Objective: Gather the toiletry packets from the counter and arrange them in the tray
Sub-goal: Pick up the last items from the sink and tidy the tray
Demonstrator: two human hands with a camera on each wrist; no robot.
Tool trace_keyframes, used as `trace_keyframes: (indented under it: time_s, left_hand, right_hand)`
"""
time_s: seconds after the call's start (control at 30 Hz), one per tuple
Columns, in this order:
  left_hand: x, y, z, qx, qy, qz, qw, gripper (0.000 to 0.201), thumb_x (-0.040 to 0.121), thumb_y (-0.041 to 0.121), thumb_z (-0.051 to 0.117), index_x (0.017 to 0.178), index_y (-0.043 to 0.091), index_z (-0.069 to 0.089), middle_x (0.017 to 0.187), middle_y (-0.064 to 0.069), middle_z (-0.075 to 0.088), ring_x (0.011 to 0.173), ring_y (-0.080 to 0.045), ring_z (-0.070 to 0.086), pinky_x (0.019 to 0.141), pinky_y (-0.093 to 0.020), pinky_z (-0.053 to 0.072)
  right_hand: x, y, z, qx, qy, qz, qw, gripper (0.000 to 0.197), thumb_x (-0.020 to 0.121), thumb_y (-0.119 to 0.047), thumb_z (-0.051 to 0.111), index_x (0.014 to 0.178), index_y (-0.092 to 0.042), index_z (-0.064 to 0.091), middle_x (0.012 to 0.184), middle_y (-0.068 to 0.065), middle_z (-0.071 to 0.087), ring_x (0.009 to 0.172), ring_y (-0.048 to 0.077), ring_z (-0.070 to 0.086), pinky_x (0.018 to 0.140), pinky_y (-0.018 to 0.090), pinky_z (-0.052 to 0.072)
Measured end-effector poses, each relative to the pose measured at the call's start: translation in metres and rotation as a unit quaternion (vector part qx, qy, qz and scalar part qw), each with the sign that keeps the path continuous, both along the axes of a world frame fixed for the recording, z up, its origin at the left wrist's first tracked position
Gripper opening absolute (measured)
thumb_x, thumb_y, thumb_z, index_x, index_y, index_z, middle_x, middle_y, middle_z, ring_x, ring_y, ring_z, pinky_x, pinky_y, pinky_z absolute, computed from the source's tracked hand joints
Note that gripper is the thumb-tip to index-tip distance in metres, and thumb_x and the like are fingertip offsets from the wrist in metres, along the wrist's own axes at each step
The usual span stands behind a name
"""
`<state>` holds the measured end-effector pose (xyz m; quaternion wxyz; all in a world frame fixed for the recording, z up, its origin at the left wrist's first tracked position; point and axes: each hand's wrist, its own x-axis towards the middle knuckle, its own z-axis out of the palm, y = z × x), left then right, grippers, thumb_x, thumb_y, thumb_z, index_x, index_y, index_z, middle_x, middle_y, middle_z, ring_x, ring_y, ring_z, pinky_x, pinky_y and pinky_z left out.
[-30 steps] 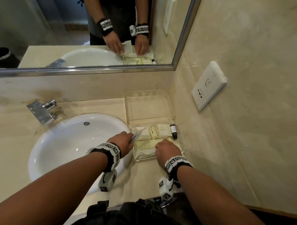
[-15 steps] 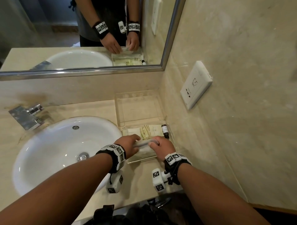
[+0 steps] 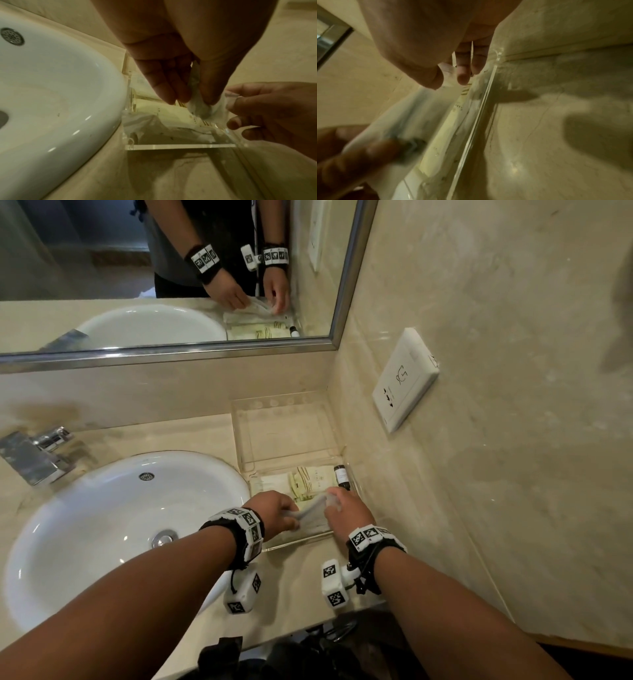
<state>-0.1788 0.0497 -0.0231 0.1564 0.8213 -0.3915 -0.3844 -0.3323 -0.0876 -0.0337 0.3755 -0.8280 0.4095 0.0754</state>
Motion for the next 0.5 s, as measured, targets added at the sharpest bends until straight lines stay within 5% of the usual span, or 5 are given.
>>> trace_keyframes:
  time_s: [0.17, 0.27, 0.37, 0.5]
  left_hand:
    - [-0.003, -0.006, 0.002, -0.055, 0.034, 0.001, 0.998, 0.012, 0.079, 0.032, 0.077, 0.087, 0.029, 0.067, 0.084, 0.006, 0.068, 0.080, -0.013, 0.061, 0.069, -0.025, 0.044]
    - [-0.003, -0.008, 0.003, -0.097, 0.074, 0.047, 0.991, 0.015, 0.081, 0.023, 0.076, 0.081, 0.027, 0.062, 0.078, 0.003, 0.067, 0.071, -0.014, 0.061, 0.069, -0.034, 0.054]
    - [0.000, -0.006, 0.002, -0.141, 0.120, 0.104, 0.977, 0.029, 0.082, 0.018, 0.073, 0.106, 0.030, 0.061, 0.087, -0.004, 0.069, 0.075, -0.019, 0.068, 0.074, -0.043, 0.060]
    - [0.005, -0.008, 0.000, -0.177, 0.143, 0.177, 0.957, 0.055, 0.088, 0.024, 0.067, 0.136, 0.035, 0.042, 0.088, -0.001, 0.072, 0.075, -0.018, 0.072, 0.070, -0.041, 0.061]
  right_hand:
    - [0.000, 0.012, 0.011, -0.085, -0.028, 0.055, 0.994, 0.056, 0.081, -0.022, 0.054, 0.135, -0.037, 0.052, 0.149, -0.016, 0.032, 0.114, 0.012, 0.057, 0.098, 0.033, 0.049]
    - [0.004, 0.021, 0.017, -0.157, -0.044, 0.153, 0.975, 0.043, 0.086, -0.028, 0.057, 0.129, -0.029, 0.060, 0.136, -0.008, 0.047, 0.102, 0.015, 0.060, 0.086, 0.036, 0.055]
    - [0.006, 0.025, 0.017, -0.204, -0.039, 0.164, 0.964, 0.030, 0.092, -0.038, 0.054, 0.113, -0.023, 0.068, 0.112, -0.001, 0.062, 0.095, 0.020, 0.061, 0.079, 0.035, 0.052]
    - [0.011, 0.028, 0.020, -0.186, -0.015, 0.093, 0.978, 0.029, 0.095, -0.047, 0.048, 0.081, -0.023, 0.059, 0.086, -0.004, 0.057, 0.074, 0.017, 0.054, 0.067, 0.033, 0.048]
